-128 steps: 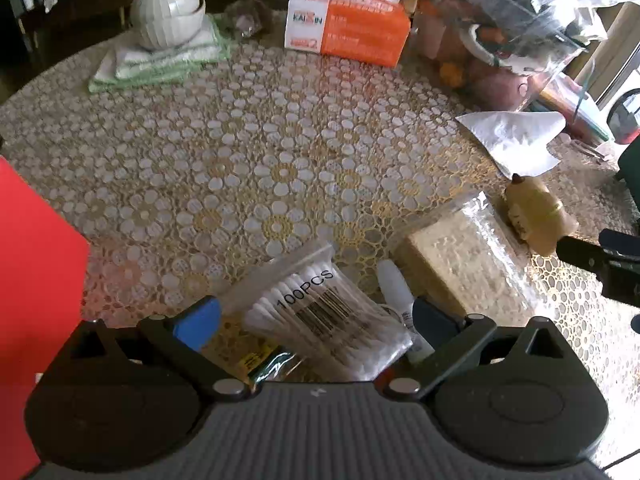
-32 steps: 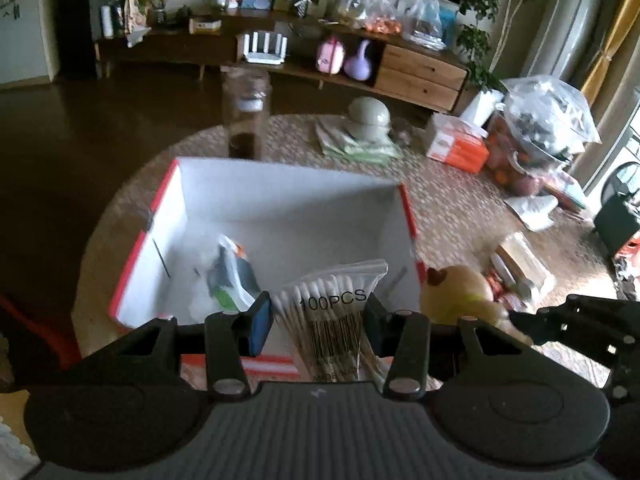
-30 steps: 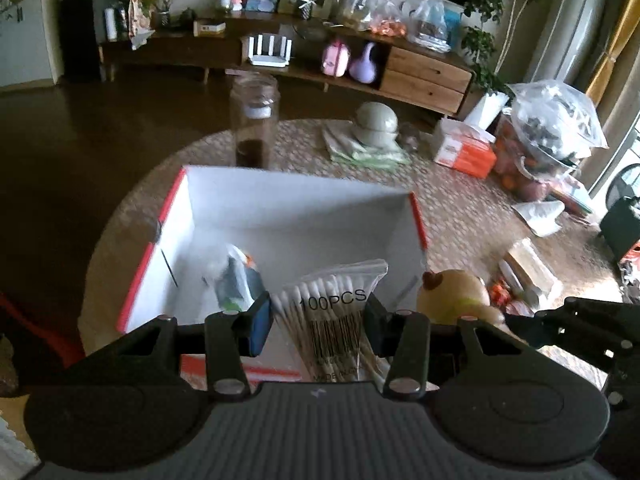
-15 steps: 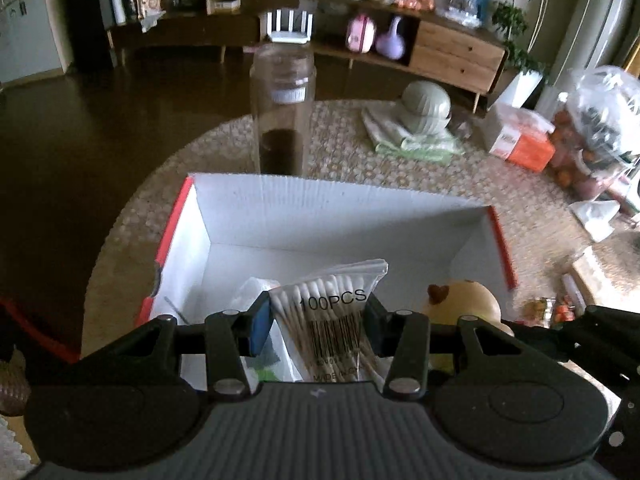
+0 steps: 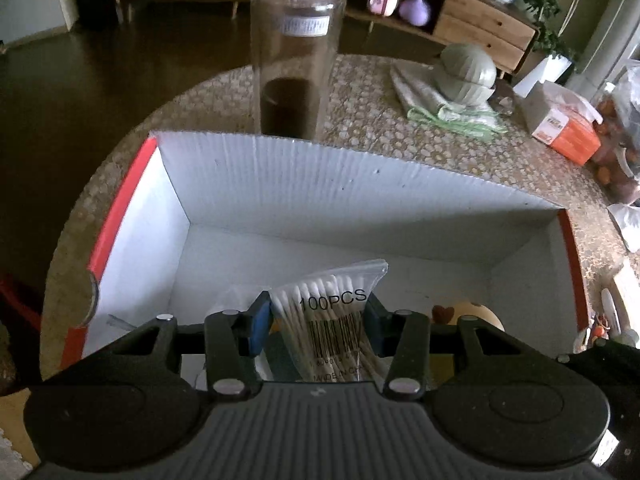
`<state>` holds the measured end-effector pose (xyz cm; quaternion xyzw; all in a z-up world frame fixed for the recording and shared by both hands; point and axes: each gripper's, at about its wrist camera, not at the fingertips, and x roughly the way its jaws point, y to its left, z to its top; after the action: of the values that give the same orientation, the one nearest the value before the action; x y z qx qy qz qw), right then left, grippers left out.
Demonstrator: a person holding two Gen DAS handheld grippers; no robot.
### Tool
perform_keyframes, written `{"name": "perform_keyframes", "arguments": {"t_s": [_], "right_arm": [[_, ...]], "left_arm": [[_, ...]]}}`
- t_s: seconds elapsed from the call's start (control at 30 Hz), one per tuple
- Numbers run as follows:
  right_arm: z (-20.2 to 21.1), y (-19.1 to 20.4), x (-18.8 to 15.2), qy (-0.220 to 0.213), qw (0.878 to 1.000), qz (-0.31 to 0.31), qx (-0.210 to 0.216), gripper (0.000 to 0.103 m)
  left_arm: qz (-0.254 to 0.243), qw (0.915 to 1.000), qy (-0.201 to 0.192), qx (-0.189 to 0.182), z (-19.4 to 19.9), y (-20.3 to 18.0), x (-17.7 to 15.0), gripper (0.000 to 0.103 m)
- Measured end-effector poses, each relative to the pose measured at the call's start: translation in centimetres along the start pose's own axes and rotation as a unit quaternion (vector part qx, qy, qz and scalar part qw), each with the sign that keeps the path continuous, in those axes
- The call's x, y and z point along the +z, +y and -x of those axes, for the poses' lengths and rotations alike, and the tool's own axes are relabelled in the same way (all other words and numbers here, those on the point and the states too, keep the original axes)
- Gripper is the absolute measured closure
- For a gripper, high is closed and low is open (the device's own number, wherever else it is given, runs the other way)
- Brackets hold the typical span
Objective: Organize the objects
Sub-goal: 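Carry the swab pack and tan figure into the red shoebox and release both, then withdraw both tools from the red shoebox back over the table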
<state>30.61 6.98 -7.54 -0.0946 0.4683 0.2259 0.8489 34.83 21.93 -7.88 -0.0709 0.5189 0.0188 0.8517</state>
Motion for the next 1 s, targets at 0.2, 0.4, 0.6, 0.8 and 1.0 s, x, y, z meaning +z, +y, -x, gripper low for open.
{"name": "perform_keyframes", "arguments": {"t_s": [0.2,0.4,0.6,0.8,1.0], "right_arm": [[-0.9,-0.1,-0.1,0.008,1.000,-0.003,-0.005,0.056],[-1.0,0.0,-0.3,0.007,1.000,0.005,0.001,0.050],[-0.3,-0.3,-0.3,0.000,1.000,-0.003,0.007,0.043],[1.2,-0.5,-0.7,-0.010,1.000,-0.008,0.015,0.042],[3.6,-0.5,-1.3,-0.025,0.999,-0.013,0.020,0.041]], "left_arm": [[-0.007,0.9996,0.027,0.011,-1.7,-0.2,-0.2,0.056],[0.008,0.9988,0.048,0.009,-2.8,0.3,-0.6,0.053],[0.024,0.9990,0.038,-0.002,-2.2,1.0,-0.9,0.032],[0.040,0.9989,0.020,-0.012,-0.5,1.4,-0.9,0.031],[0.034,0.9993,0.006,-0.015,2.0,0.6,-1.5,0.031]]}}
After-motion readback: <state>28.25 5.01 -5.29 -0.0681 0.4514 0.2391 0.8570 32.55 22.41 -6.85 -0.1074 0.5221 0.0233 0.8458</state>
